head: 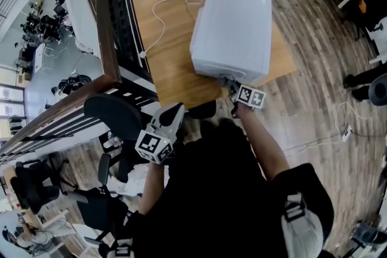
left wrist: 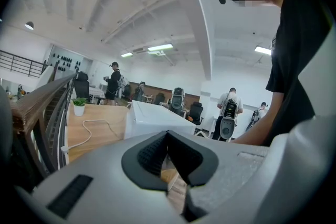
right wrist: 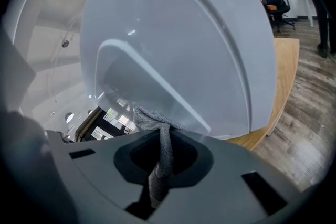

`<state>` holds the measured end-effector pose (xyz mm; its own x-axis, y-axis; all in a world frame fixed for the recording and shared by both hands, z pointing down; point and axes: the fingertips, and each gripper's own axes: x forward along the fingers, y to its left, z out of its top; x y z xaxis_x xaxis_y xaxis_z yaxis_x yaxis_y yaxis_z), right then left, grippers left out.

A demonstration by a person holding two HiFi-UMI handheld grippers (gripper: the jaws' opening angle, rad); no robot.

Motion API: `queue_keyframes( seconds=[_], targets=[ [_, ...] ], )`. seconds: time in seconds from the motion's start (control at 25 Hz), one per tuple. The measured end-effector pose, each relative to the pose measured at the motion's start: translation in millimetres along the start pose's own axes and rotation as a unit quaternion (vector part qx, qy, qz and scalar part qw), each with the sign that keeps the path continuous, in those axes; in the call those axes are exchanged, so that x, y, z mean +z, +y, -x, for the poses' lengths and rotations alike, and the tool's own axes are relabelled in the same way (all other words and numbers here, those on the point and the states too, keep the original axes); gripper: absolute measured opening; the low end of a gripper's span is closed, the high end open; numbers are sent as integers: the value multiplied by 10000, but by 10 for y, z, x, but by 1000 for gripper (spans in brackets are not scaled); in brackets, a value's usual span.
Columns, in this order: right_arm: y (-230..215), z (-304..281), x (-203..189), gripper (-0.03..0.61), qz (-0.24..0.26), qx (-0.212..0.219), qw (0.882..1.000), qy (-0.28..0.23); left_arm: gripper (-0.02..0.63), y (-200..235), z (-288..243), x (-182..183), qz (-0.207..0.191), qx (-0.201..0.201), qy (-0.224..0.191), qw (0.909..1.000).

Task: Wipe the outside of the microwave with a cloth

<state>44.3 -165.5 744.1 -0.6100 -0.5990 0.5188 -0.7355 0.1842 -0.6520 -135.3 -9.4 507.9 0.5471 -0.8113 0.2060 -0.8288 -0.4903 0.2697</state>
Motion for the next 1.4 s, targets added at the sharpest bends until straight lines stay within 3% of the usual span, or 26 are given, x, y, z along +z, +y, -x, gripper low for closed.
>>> queue_keyframes(
  seconds=[1.4],
  targets=[
    [863, -639, -189, 17, 41, 698, 9965, 448, 2, 72, 198, -23, 40, 234, -114, 9997]
  ],
)
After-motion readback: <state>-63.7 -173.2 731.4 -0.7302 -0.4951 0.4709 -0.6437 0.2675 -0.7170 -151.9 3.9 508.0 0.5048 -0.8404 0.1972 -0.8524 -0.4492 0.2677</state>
